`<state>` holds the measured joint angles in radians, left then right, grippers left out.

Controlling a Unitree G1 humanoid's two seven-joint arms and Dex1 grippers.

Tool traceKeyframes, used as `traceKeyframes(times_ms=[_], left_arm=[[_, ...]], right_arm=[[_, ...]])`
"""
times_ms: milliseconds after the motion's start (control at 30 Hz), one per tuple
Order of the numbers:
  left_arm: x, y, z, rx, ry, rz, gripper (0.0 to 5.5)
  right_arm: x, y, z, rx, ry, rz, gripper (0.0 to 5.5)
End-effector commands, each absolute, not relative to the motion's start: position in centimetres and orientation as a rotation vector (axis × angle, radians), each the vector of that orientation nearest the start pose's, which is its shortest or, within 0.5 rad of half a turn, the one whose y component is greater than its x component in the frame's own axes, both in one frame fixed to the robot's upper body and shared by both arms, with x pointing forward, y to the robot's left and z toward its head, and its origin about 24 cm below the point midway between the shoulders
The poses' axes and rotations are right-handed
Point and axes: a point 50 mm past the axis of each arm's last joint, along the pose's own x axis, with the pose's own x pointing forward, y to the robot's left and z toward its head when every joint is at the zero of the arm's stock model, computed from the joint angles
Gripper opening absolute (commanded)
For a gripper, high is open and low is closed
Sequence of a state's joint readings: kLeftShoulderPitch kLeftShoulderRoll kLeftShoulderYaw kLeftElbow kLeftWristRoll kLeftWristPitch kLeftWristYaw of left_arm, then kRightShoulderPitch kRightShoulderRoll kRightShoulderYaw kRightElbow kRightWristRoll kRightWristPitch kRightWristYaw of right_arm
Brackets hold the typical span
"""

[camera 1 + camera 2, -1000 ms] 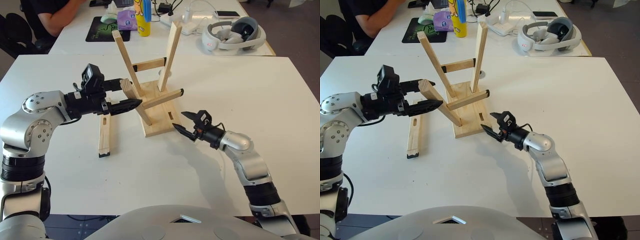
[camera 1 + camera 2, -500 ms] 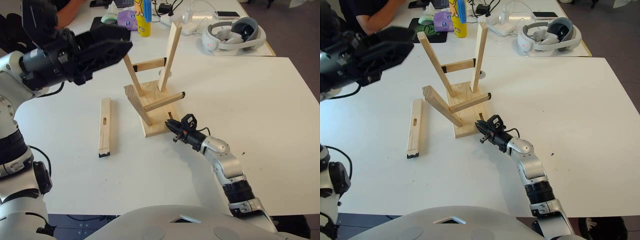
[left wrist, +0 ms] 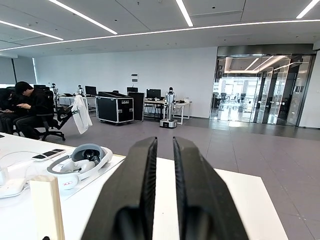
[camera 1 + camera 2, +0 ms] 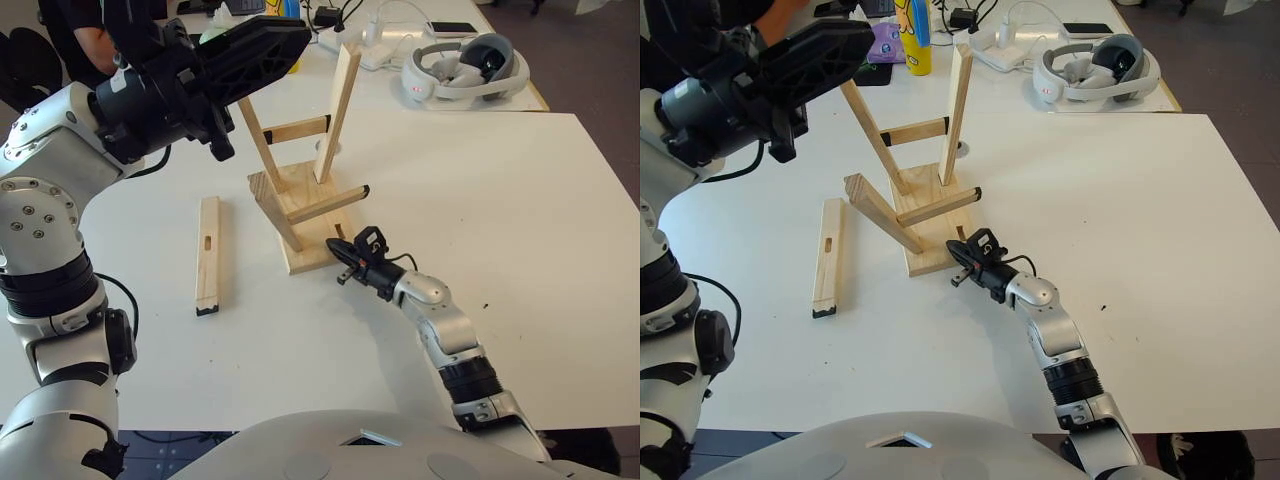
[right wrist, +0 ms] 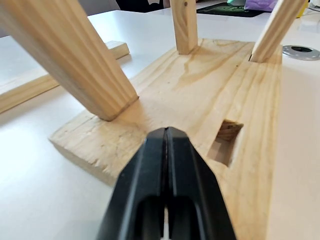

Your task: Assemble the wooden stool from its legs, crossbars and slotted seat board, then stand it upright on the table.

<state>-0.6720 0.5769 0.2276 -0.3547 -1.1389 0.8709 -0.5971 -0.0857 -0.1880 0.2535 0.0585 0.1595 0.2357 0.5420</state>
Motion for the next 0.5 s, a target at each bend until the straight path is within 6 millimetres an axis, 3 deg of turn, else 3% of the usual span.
traceKeyframes(times_ms=[33,233,300,333,433,500], left_arm=[[25.5,14.0,28.5,-0.206,-0.281,-1.224,0.02],[24.4,12.7,31.2,-0.196,-0.395,-1.268,0.02],[24.5,12.5,30.6,-0.200,-0.356,-1.279,0.02],[25.1,12.3,28.8,-0.143,-0.259,-1.254,0.02],[26.4,12.5,20.5,0.065,0.086,-1.137,0.02],[26.6,12.3,18.6,0.100,0.129,-1.110,0.02]], right_arm=[[23.3,-9.9,-0.8,-0.014,0.437,0.792,0.00],[23.3,-9.9,-0.8,-0.020,0.443,0.796,0.00],[23.3,-10.0,-0.8,-0.022,0.443,0.796,0.00],[23.3,-10.0,-0.8,-0.023,0.442,0.796,0.00],[23.3,-9.8,-0.7,-0.026,0.443,0.808,0.00],[23.2,-9.7,-0.6,-0.029,0.444,0.818,0.00]])
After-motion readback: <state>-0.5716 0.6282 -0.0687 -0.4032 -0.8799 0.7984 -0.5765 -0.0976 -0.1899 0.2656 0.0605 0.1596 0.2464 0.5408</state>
